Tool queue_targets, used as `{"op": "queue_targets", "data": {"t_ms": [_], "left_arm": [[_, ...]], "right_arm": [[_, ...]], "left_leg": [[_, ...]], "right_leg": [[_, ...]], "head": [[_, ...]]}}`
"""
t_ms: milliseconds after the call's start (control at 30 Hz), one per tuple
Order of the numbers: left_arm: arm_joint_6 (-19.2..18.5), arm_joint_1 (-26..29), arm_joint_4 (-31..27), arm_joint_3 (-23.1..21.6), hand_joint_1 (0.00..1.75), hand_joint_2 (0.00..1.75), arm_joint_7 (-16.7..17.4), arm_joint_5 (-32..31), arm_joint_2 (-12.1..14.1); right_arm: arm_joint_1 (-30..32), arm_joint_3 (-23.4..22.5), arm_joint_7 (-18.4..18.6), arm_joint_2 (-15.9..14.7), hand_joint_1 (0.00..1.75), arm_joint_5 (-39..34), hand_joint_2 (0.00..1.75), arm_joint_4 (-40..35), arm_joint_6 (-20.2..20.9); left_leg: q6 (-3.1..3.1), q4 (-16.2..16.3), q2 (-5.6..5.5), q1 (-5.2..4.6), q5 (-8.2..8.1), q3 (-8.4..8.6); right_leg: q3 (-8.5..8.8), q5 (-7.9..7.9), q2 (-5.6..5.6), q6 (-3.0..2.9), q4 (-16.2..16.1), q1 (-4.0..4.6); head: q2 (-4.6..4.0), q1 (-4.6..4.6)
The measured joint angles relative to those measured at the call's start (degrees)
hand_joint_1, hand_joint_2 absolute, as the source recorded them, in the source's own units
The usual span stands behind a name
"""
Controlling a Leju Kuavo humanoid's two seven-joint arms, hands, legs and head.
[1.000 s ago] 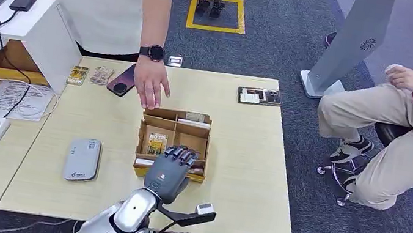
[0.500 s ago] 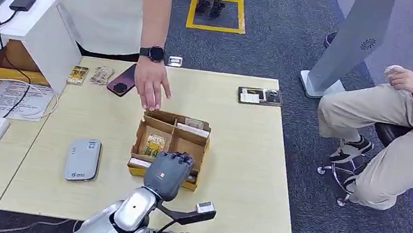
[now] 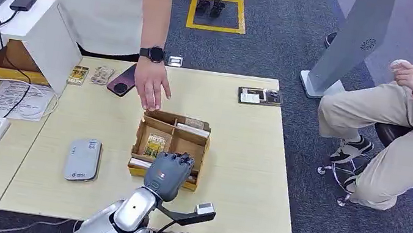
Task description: Pass the card to the sensor for recognition and then transmit it.
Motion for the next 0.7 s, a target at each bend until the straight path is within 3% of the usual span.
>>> {"op": "queue_targets", "data": {"t_ms": [433,700], "left_arm": [[2.01,0.14,0.07,0.11,1.75,1.75,-1.14,0.31,0.11],[10.55,1.47,-1.59,1.51,1.75,1.75,-3.6,-1.2,0.48]], "right_arm": [[0.0,0.02,0.0,0.0,0.0,0.0,0.0,0.02,-0.02],[-0.01,0.17,-0.09,0.0,0.0,0.04,0.0,0.04,-0.04]], "left_leg": [[0.0,0.0,0.0,0.0,0.0,-0.01],[0.0,0.0,0.0,0.0,0.0,-0.04]], "right_leg": [[0.0,0.0,0.0,0.0,0.0,0.0],[-0.01,-0.02,0.0,0.02,0.0,0.0]], "head": [[0.0,0.0],[0.0,0.0]]}}
